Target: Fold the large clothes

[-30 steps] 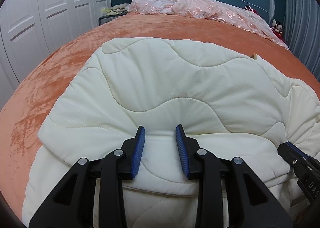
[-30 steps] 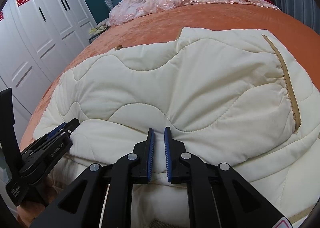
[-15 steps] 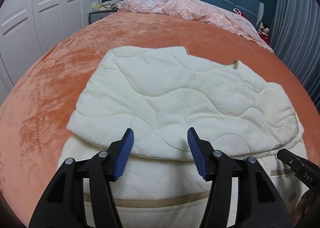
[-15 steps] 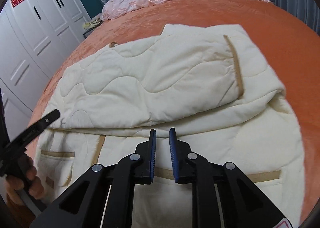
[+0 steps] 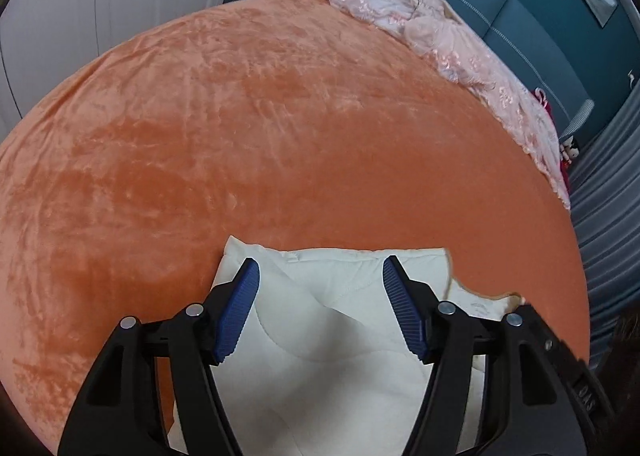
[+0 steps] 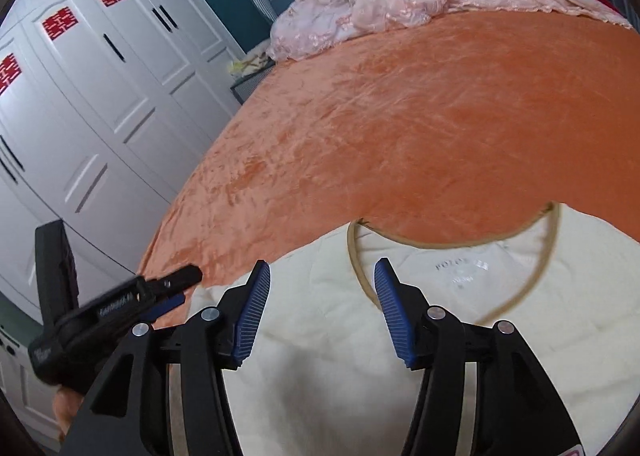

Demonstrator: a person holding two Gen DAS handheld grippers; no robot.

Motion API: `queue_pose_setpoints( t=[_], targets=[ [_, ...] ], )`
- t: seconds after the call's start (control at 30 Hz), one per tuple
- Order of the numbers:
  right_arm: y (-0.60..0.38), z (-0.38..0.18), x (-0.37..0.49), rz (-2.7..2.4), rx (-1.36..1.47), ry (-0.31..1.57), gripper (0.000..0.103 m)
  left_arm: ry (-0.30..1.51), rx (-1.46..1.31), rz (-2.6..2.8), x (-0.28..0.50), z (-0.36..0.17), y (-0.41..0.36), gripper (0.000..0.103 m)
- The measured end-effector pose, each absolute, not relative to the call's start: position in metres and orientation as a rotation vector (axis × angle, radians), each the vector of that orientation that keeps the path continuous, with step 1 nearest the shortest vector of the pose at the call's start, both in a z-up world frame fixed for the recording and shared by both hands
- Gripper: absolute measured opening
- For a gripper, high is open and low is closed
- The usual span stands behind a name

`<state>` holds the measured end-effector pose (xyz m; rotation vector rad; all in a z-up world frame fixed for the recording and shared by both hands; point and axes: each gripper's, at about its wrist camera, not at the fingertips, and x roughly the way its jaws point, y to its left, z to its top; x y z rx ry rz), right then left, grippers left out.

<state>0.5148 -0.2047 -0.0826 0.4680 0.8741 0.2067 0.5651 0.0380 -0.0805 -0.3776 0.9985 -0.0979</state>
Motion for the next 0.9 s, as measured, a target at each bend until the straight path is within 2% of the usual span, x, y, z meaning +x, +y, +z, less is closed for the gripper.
queue_pose_setpoints(
  t=[0.17,0.2,0.23,0.27,0.33,0.43,0.77,0.9],
  targets=[
    [-0.19,-0.134,0.554,0.198,0.485,1.008,0.054,0.998,-0.312,-0.096,0.565,-0.121,0.031,0.058],
    [-0.185,-0.143,0.552,0.234,0.473,1.017,0.048,0.975,-0.28,-0.099,0.56,-0.126,0.029,0.058],
    [-0.181,-0.147,0.547,0.271,0.46,1.003,0.019,0.949,-0.253,-0.1,0.555,-0.13,0.027,0.058],
    [-0.178,-0.149,0.541,0.275,0.435,0.981,0.009,0.919,-0.226,-0.101,0.55,-0.131,0.025,0.058],
    [-0.181,-0.147,0.527,0.264,0.44,0.891,0.004,0.877,-0.202,-0.096,0.541,-0.135,0.022,0.058],
    [-0.191,-0.148,0.525,0.22,0.478,0.848,0.001,0.851,-0.214,-0.088,0.539,-0.138,0.025,0.058],
    [-0.192,-0.167,0.538,0.14,0.451,0.903,0.0,0.832,-0.125,-0.016,0.541,-0.145,0.01,0.059],
    [-0.214,-0.151,0.517,0.064,0.531,0.776,0.004,0.842,-0.09,0.009,0.544,-0.145,0.006,0.059]
  ],
)
